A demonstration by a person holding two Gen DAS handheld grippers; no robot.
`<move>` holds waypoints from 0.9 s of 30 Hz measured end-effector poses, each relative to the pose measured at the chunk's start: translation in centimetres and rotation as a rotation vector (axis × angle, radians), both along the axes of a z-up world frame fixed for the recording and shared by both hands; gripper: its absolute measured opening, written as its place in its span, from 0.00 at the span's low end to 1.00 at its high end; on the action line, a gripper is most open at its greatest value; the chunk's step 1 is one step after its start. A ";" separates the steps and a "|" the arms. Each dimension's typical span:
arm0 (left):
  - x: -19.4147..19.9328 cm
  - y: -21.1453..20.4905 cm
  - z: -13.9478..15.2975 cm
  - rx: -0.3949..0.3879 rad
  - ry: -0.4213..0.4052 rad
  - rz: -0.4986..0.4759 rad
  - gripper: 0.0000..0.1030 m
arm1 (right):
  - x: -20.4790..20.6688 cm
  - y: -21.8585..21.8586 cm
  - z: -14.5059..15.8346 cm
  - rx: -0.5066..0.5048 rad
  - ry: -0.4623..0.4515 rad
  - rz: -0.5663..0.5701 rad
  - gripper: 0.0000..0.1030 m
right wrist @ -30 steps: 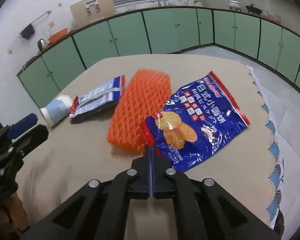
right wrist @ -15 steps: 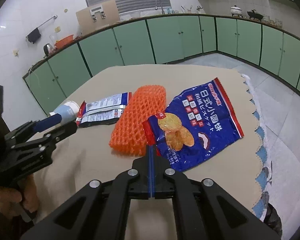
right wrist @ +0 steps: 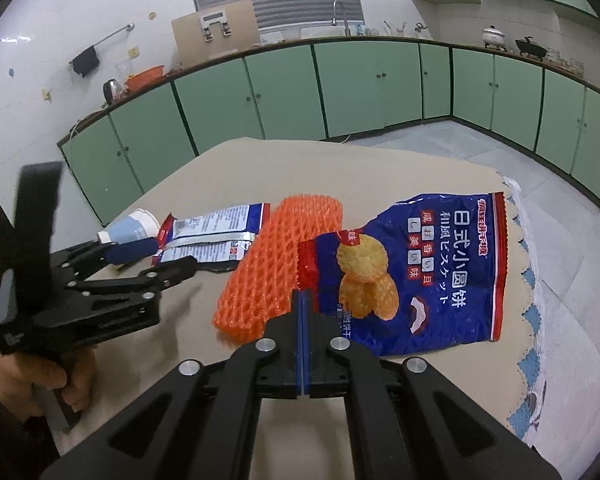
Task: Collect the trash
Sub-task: 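Grasp the white-and-blue paper cup with the left tool while the right tool holds the chip bag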
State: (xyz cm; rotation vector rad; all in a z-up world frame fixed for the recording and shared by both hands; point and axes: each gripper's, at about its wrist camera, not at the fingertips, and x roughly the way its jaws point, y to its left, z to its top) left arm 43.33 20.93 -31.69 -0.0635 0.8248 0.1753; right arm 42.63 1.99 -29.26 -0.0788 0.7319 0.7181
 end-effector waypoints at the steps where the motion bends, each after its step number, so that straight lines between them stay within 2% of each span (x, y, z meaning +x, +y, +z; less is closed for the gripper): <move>1: 0.4 0.2 -0.2 -0.001 0.020 0.006 0.60 | 0.0 0.0 -0.2 0.001 0.008 0.002 0.00; 4: 1.0 0.5 -0.4 0.016 0.041 0.023 0.53 | 0.1 -0.2 -0.3 0.010 0.017 0.003 0.00; 5: 1.1 0.4 -0.5 0.022 0.044 0.022 0.36 | 0.1 -0.2 -0.3 0.011 0.016 0.004 0.00; 6: 1.2 0.4 -0.6 0.013 0.048 0.007 0.02 | 0.0 -0.2 -0.2 0.010 0.014 0.005 0.00; 9: 1.1 0.4 -0.4 0.009 0.037 -0.006 0.00 | -0.1 -0.2 -0.1 0.002 0.012 0.008 0.00; 16: -0.7 0.6 0.9 -0.010 -0.054 -0.019 0.00 | -1.0 -0.1 0.2 -0.003 0.005 0.010 0.00; 20: -2.4 1.0 1.4 -0.013 -0.082 0.020 0.00 | -1.3 -0.4 0.4 -0.003 0.001 0.003 0.00; 22: -3.9 1.7 1.8 -0.005 -0.114 0.062 0.07 | -1.3 -0.6 0.3 -0.003 0.005 0.000 0.00; 24: -5.1 1.9 2.3 0.050 -0.155 0.104 0.61 | -1.3 -0.6 0.2 -0.003 0.007 0.000 0.00; 25: -6.0 2.4 2.8 0.084 -0.190 0.135 0.65 | -1.3 -0.6 0.1 -0.004 0.009 0.000 0.00; 27: -7.0 2.9 3.3 0.091 -0.220 0.157 0.65 | -1.4 -0.5 0.1 -0.005 0.012 0.002 0.00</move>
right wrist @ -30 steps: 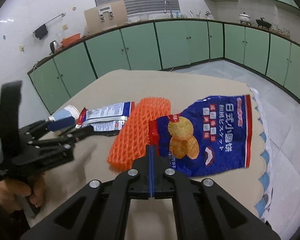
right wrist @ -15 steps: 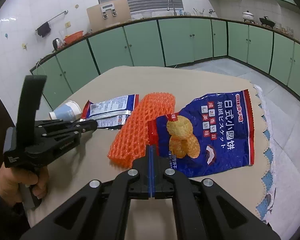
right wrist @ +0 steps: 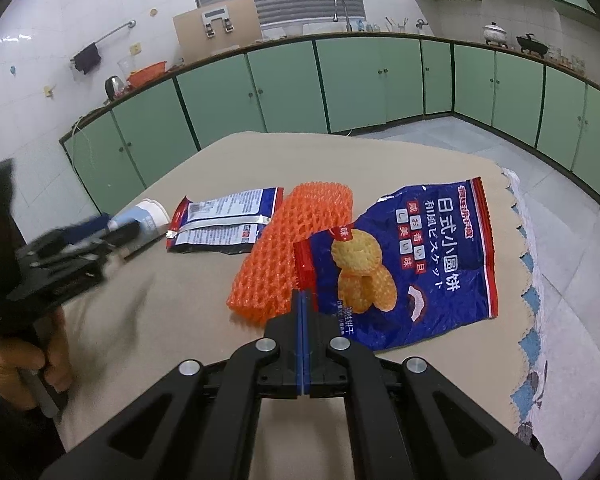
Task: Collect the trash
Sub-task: 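Grasp the white-and-blue paper cup with the left tool while the right tool holds the chip bag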
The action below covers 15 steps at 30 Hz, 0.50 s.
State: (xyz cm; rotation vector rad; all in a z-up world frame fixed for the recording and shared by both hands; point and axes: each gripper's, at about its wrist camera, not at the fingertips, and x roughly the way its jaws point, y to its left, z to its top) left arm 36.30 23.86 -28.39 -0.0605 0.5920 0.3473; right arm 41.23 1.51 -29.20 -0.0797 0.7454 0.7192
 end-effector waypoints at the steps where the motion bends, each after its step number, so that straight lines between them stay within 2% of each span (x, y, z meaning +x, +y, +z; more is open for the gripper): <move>1: -0.4 0.3 0.2 0.011 -0.009 0.012 0.65 | 0.0 0.1 -0.1 -0.001 0.002 0.002 0.00; 4: -0.1 1.1 -0.1 0.032 0.020 0.044 0.66 | 0.1 0.3 -0.2 -0.006 0.004 0.006 0.00; 11: 0.5 4.7 -1.3 -0.068 0.123 0.089 0.65 | 0.0 0.5 0.0 -0.002 0.003 0.005 0.00; 12: 0.6 5.0 -1.5 -0.084 0.134 0.089 0.57 | 0.0 0.5 0.0 -0.002 0.005 0.005 0.00; 13: 0.7 5.3 -1.7 -0.105 0.144 0.083 0.44 | -0.1 0.5 0.0 -0.001 0.006 0.004 0.00; 14: 0.8 5.5 -1.9 -0.132 0.153 0.065 0.09 | -0.2 0.5 0.0 -0.001 0.006 0.004 0.00; 15: 0.7 5.7 -2.1 -0.153 0.156 0.061 0.02 | -0.3 0.4 0.0 0.000 0.006 0.005 0.00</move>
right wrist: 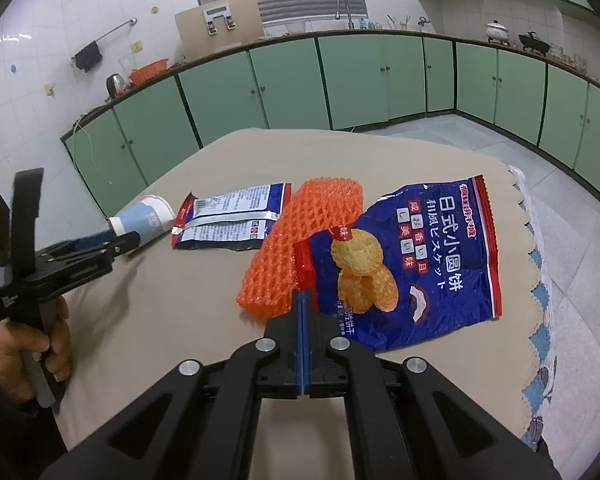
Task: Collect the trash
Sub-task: 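Grasp the white-and-blue paper cup with the left tool while the right tool holds the chip bag, then carry the paper cup and chip bag over the black bin and release both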
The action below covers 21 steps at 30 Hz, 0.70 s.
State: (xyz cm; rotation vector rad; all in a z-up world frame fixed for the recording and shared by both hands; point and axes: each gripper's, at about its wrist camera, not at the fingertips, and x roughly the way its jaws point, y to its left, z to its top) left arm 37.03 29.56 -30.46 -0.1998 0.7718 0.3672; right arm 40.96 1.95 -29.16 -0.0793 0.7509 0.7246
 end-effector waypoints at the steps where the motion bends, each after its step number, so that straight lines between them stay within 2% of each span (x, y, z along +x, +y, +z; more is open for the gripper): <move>1: -0.1 0.1 0.0 -0.002 -0.004 0.004 0.01 | -0.1 0.0 0.0 0.000 0.000 0.000 0.00; 11: -1.8 -1.0 1.5 -0.003 -0.082 -0.017 0.00 | -0.7 -0.7 0.4 -0.003 -0.003 -0.008 0.00; 21: -4.9 -5.2 4.5 0.001 -0.146 -0.095 0.00 | -2.4 -2.6 2.6 0.022 -0.031 -0.032 0.00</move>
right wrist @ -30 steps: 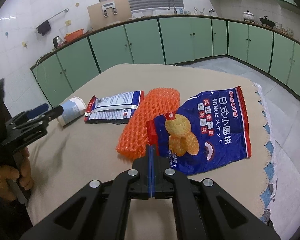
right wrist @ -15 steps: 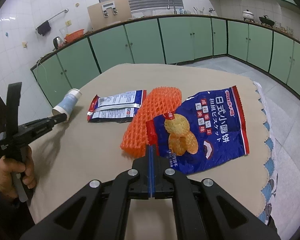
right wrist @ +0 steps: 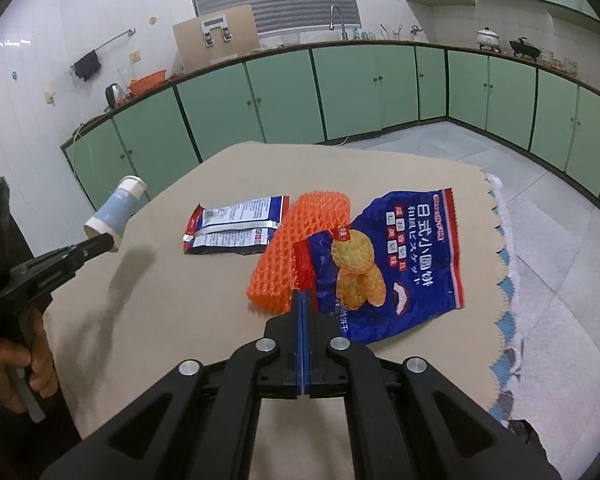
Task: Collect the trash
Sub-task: 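Carry the paper cup and chip bag over the black bin and release both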
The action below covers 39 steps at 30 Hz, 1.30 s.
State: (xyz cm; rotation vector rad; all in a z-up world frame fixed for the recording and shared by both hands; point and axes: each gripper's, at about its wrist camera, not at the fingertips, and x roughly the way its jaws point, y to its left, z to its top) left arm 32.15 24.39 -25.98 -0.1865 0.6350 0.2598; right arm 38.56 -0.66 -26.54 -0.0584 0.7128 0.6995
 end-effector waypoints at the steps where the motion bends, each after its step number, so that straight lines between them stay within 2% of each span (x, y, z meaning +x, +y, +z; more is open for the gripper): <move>1: -0.2 -0.4 0.2 0.002 -0.004 -0.008 0.00 | -0.3 -0.3 0.4 0.003 -0.005 -0.004 0.00; 9: -2.7 -4.4 2.4 -0.005 -0.032 -0.084 0.00 | -3.3 -3.6 3.3 0.041 -0.034 -0.046 0.00; 23: -5.1 -14.9 4.4 0.001 -0.060 -0.320 0.00 | -9.3 -11.7 7.2 0.078 -0.073 -0.154 0.00; 33: -5.8 -22.3 5.2 0.010 -0.078 -0.488 0.00 | -12.6 -18.7 8.8 0.081 -0.090 -0.287 0.00; 39: -6.3 -26.8 4.8 0.010 -0.071 -0.605 0.00 | -14.7 -22.1 8.6 0.078 -0.085 -0.351 0.00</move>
